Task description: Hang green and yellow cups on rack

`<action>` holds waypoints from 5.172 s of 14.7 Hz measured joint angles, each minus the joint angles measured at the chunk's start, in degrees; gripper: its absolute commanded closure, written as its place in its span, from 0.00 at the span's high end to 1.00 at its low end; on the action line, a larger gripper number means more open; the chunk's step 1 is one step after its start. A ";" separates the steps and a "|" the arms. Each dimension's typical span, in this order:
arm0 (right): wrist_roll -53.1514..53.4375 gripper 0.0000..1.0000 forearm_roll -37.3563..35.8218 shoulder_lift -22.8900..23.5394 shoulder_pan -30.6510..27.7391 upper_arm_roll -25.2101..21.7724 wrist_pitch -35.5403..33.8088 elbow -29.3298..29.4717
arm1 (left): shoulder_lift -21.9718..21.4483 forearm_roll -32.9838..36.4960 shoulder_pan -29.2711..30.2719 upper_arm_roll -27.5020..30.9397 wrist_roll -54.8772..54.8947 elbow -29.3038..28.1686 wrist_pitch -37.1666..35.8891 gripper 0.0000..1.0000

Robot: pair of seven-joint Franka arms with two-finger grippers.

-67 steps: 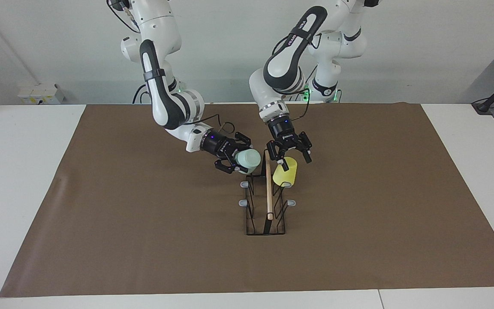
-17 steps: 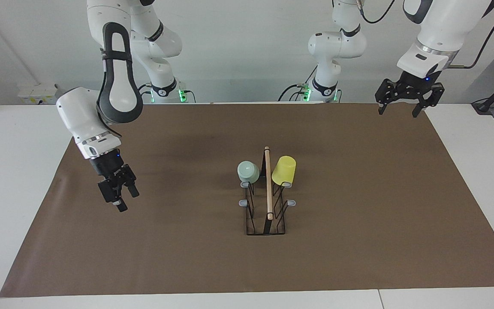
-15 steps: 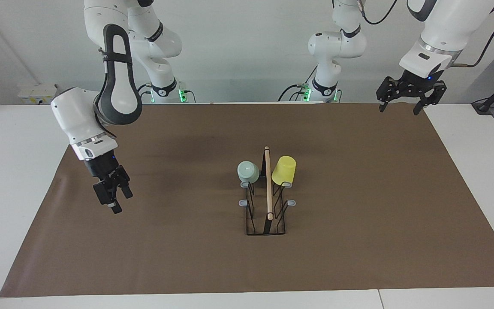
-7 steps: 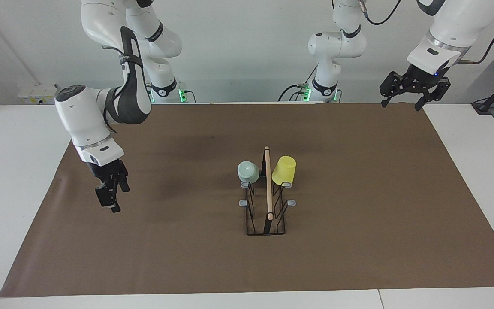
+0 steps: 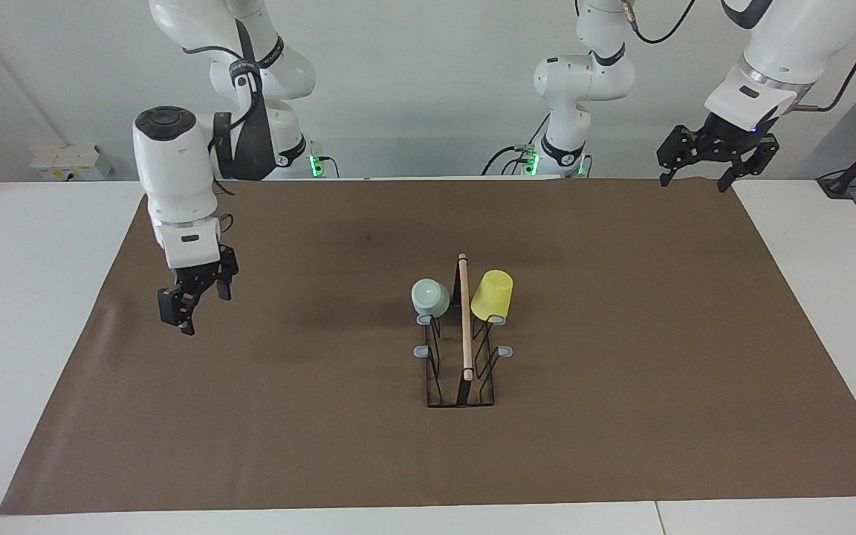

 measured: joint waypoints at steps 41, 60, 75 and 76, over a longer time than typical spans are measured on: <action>50.20 1.00 11.47 -4.73 -2.60 -0.57 -44.76 18.48 | -0.45 0.00 0.25 -0.13 -0.06 -0.71 -0.71 1.00; 49.50 1.00 11.48 -8.01 -3.19 -0.62 -41.08 13.99 | -0.46 0.00 0.25 -0.13 -0.06 -0.71 -0.71 1.00; 49.69 1.00 11.48 -8.35 0.73 -4.86 -42.52 15.03 | -0.47 0.00 0.25 -0.13 -0.06 -0.71 -0.72 1.00; 49.69 1.00 11.48 -8.35 0.73 -4.85 -42.76 15.18 | -0.47 0.00 0.25 -0.13 -0.06 -0.71 -0.72 1.00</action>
